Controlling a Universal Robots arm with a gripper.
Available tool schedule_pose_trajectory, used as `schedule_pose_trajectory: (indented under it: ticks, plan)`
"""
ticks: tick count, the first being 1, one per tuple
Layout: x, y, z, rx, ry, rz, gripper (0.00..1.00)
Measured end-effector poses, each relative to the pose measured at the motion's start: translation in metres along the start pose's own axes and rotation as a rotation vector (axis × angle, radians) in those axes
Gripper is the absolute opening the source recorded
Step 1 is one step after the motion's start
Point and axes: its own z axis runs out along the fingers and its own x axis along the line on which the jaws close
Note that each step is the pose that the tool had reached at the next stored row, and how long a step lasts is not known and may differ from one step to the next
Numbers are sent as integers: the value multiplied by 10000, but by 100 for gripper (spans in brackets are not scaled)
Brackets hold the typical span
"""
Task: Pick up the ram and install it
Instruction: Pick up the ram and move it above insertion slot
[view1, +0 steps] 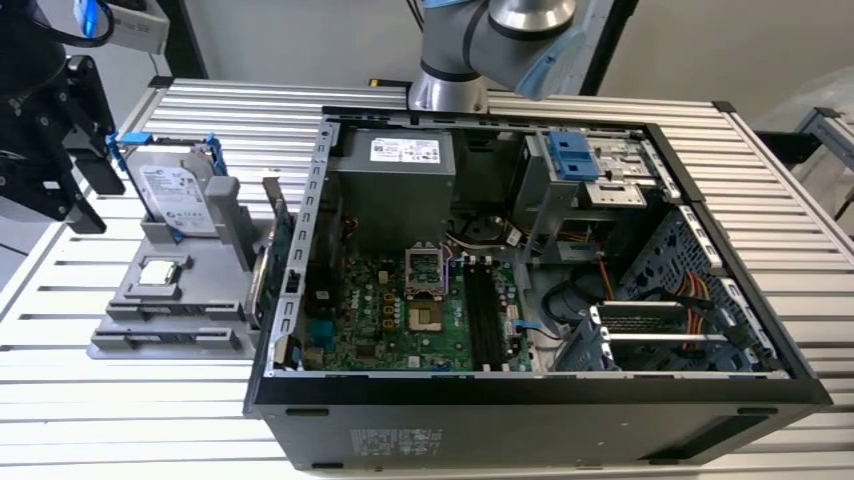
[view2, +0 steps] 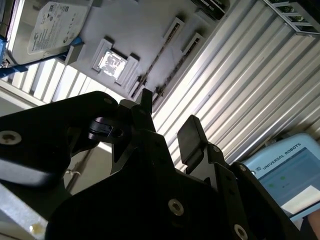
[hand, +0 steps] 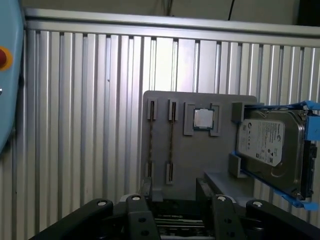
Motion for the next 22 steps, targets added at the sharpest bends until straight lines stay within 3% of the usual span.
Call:
schedule_pose_trajectory:
  ticks: [14, 22]
  plan:
    - [4, -1, 82, 8, 0, 140, 100]
    - [5, -1, 89, 8, 1, 140, 100]
